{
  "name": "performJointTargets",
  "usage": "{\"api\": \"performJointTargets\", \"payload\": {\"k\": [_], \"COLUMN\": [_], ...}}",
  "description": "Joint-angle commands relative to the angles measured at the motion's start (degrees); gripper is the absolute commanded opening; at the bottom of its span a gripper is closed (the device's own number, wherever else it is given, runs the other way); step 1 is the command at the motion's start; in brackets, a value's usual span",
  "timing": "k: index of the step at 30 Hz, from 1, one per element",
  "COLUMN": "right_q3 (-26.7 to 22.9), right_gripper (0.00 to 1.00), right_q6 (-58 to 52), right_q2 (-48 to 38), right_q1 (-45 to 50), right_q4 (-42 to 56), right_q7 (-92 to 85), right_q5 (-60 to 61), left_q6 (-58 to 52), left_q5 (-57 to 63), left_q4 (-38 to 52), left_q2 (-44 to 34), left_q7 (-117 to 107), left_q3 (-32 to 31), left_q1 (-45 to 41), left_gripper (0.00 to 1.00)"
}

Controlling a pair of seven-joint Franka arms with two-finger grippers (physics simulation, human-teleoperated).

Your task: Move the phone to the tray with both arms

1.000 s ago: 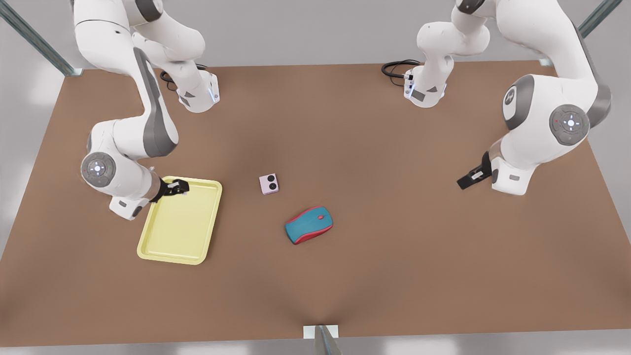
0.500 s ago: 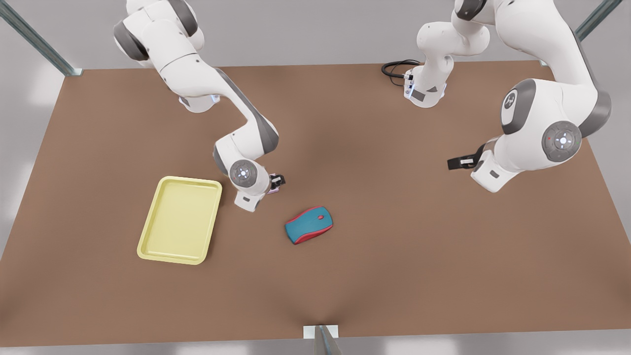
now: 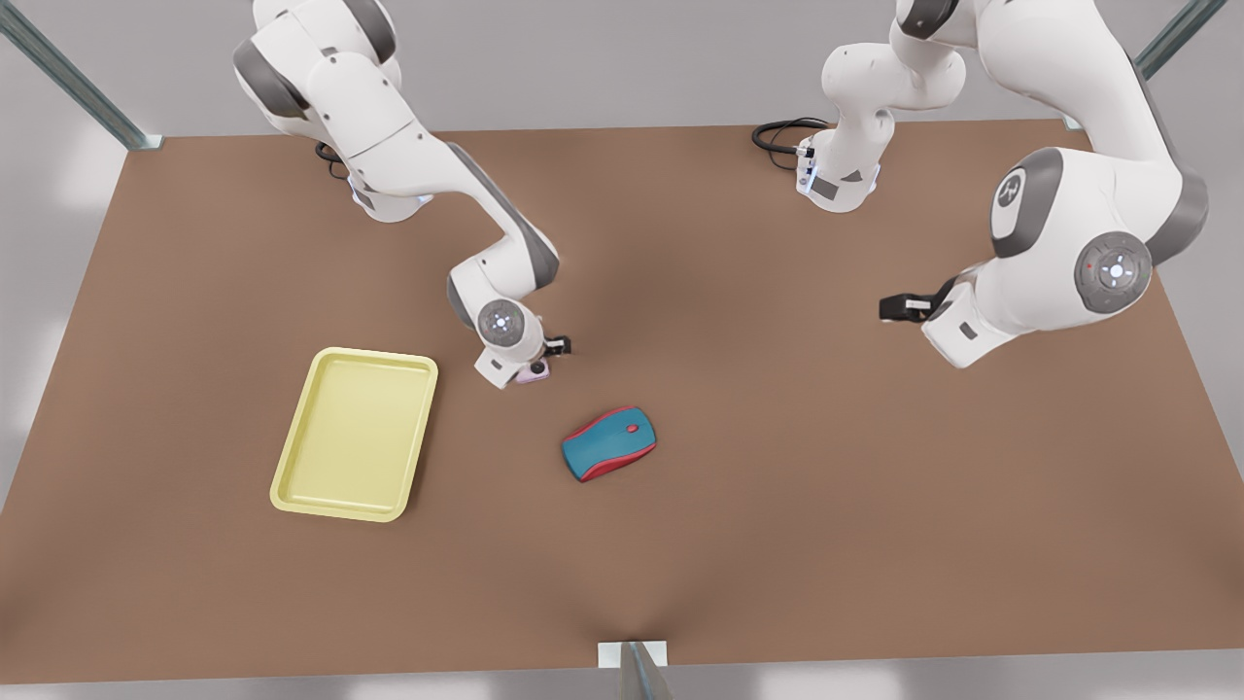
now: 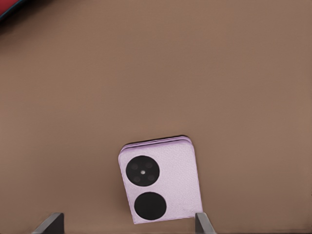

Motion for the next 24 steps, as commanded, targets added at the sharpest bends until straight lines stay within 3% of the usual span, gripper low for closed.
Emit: {"api": "performJointTargets", "payload": {"k": [1, 8, 24], "right_q3": [0.0, -0.1, 0.0], "right_gripper": [1.0, 1.0, 1.0], "right_q6": [7.3, 15.5, 15.2], "right_q2": [-0.3, 1.8, 1.8], "right_q1": [-0.5, -0.6, -0.4], "right_q4": [-1.9, -5.6, -6.8], "right_q7": [4.1, 0.2, -11.3], "right_q5": [0.1, 0.0, -1.3], "left_q6": [0.0, -0.9, -1.2], "left_q5": [-2.0, 2.6, 2.8], "left_q4": [0.9, 1.9, 2.0], "left_q2": [-0.7, -0.7, -0.7], "left_q7": [7.0, 2.6, -1.8], "left_q3": [-0.1, 0.3, 0.1], "left_q1": [0.0, 0.0, -0.6], "left_gripper": [1.0, 1.0, 1.0]}}
